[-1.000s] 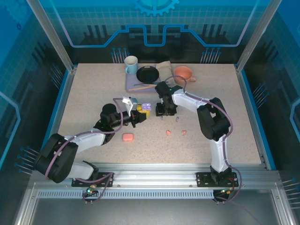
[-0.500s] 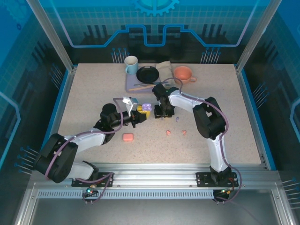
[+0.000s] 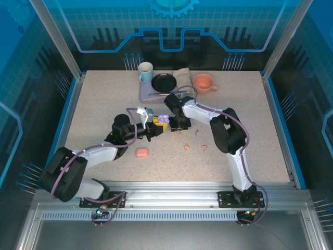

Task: Insert the wireless bluetooth earbuds into the charging case

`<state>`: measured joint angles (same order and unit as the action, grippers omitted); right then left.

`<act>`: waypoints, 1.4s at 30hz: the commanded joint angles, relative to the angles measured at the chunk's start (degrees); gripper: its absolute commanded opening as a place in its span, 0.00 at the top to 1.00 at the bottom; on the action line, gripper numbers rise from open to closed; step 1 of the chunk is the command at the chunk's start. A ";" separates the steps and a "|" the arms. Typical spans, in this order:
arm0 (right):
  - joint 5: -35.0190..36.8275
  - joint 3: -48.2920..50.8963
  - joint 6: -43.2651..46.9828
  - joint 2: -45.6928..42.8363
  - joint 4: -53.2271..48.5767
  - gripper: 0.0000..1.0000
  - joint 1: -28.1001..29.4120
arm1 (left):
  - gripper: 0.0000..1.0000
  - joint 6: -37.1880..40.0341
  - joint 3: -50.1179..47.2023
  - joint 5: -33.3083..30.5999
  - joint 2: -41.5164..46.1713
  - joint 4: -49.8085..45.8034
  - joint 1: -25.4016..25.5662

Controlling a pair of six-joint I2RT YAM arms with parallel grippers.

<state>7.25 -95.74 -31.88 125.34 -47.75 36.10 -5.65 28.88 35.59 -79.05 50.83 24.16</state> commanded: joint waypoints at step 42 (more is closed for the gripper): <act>0.18 11.52 -1.56 -27.30 4.62 0.80 -5.68 | 1.00 -0.43 2.84 3.64 -1.26 -1.06 -0.10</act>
<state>7.94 -84.99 -32.64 103.92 -44.60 31.24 -5.87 29.63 36.88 -79.77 49.15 24.16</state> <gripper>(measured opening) 0.209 0.234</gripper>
